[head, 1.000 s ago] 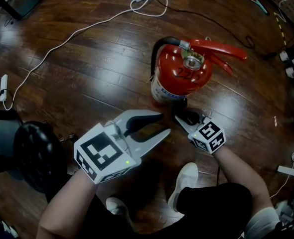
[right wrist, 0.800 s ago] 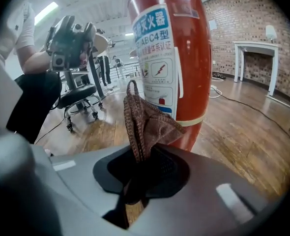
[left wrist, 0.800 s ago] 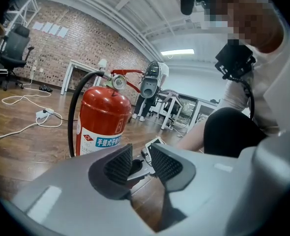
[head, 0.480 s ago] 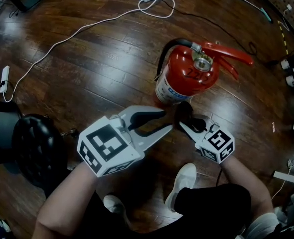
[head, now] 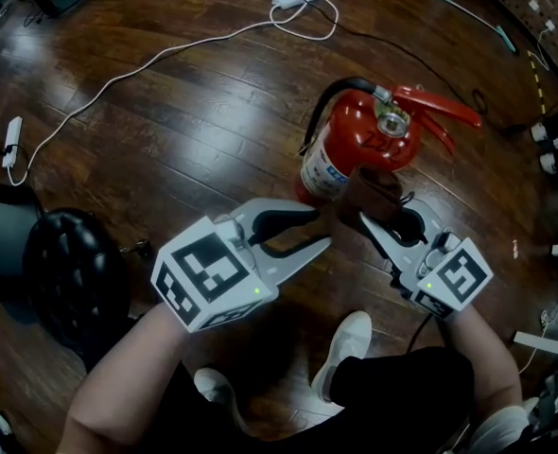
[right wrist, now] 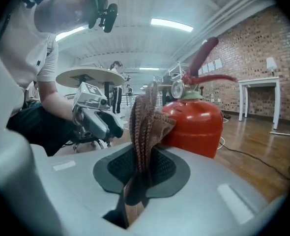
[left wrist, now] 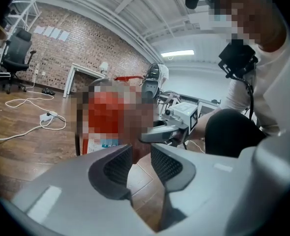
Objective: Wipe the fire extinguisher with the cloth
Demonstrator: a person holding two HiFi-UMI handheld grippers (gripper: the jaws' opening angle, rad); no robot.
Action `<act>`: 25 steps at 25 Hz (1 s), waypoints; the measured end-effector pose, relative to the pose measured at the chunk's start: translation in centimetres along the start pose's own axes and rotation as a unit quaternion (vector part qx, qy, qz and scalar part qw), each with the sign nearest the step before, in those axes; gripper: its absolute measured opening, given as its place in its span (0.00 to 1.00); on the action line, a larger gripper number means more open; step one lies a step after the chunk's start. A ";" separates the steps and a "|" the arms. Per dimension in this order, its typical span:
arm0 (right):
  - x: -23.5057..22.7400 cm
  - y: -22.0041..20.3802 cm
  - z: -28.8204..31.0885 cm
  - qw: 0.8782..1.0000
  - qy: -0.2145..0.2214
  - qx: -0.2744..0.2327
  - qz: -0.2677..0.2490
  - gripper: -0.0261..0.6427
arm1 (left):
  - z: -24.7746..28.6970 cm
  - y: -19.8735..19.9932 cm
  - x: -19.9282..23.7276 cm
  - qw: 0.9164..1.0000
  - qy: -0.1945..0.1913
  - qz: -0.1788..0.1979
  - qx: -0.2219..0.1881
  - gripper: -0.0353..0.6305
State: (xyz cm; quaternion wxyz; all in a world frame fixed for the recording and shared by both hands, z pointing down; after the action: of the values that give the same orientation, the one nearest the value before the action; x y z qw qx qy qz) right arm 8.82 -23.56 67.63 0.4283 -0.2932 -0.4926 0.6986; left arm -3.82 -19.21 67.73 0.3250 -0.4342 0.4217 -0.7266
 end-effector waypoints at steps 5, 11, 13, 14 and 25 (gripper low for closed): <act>0.0 -4.6 3.0 0.999 0.006 0.038 0.038 0.12 | -0.9 0.0 0.0 1.000 0.013 -0.002 0.000 0.23; 0.3 -12.8 6.9 0.990 0.008 0.134 0.039 0.12 | -1.3 0.0 -0.1 1.000 0.014 -0.004 -0.004 0.23; 0.3 -14.8 8.1 0.986 0.007 0.160 0.040 0.12 | -1.3 0.1 -0.1 1.000 0.014 -0.004 -0.004 0.23; 0.3 -15.6 8.5 0.984 0.005 0.171 0.042 0.12 | -1.3 0.1 -0.2 1.000 0.014 -0.004 -0.005 0.23; 2.1 -12.2 8.9 0.985 0.014 0.149 0.089 0.12 | -2.2 0.5 0.0 1.000 0.015 -0.005 -0.019 0.23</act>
State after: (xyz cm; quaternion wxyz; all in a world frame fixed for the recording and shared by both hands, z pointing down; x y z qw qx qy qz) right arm 4.18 -23.75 82.16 0.4103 -0.2789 -0.3489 0.7950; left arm -5.74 -18.65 66.71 0.3069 -0.4314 0.4383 -0.7264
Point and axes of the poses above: the fingertips, and each gripper's own axes: z forward along the fingers, x to its left, y out of its top, the point moved 5 cm from there along -z, backward along the fingers, and after that the axes turned 8 degrees about -y, right-handed, at the moved point
